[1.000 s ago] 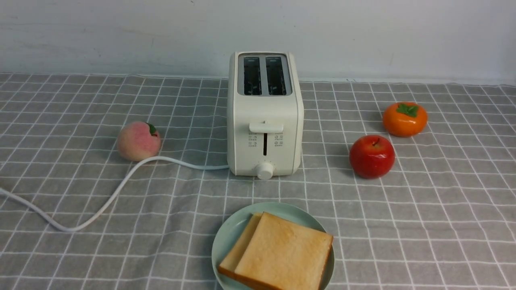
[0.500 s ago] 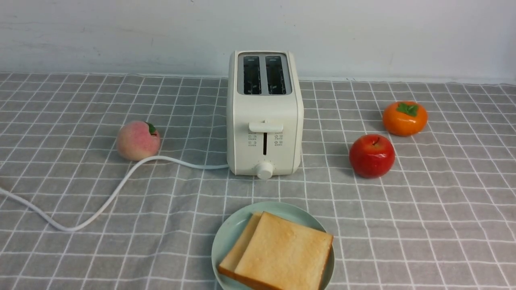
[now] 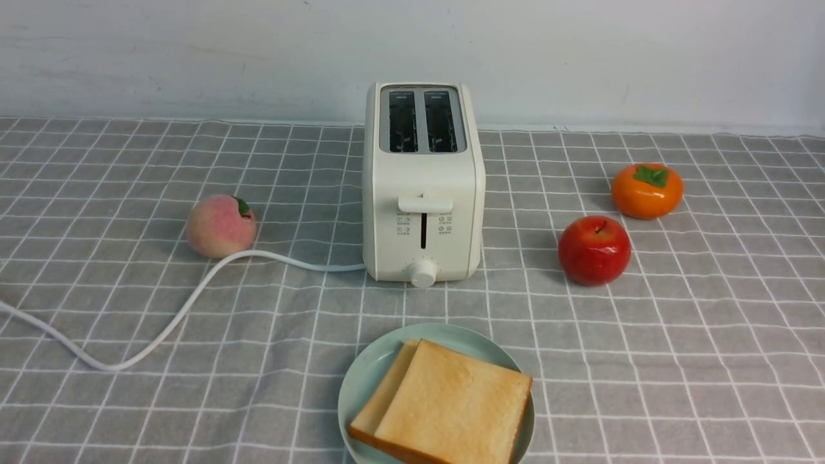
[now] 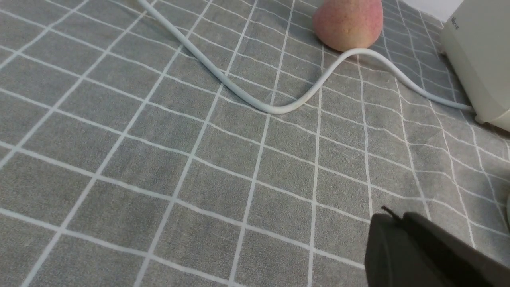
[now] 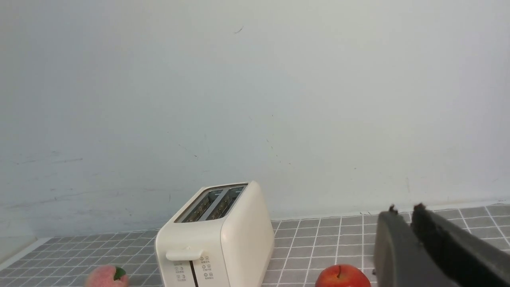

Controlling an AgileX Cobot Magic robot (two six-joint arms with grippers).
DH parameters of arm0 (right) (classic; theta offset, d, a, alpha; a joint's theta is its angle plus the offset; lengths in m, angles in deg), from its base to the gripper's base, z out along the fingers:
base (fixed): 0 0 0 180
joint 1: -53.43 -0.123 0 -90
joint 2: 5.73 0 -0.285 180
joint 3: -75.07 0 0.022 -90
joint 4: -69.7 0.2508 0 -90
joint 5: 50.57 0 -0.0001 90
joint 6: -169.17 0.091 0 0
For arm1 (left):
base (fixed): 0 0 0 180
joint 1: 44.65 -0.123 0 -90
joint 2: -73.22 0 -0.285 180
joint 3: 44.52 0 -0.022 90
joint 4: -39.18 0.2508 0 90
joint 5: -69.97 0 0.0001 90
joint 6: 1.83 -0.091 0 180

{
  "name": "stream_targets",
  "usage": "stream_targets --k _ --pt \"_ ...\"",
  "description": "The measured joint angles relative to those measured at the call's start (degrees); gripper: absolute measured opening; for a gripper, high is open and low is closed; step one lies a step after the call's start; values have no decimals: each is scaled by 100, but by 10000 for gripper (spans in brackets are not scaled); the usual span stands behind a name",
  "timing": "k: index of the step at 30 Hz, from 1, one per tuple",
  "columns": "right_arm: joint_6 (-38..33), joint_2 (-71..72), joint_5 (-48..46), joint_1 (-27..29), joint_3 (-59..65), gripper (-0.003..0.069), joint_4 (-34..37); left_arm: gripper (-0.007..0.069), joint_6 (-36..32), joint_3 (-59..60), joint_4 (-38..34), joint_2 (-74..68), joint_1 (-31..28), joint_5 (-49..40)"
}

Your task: Take toasted bread from bread machine on grey coffee table place on plate.

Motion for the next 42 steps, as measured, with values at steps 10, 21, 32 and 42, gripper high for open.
stream_targets --k 10,21,32,42 --pt "0 0 0 0 0 76 0 36 0 0 0 0 0 0" --pt "-66 177 -695 589 551 92 -226 36 0 0 0 0 0 0" --pt "-84 177 -1010 1598 2132 108 -332 39 0 4 0 0 0 0" --pt "-90 177 -1010 1598 2132 119 -332 55 0 4 0 0 0 0"
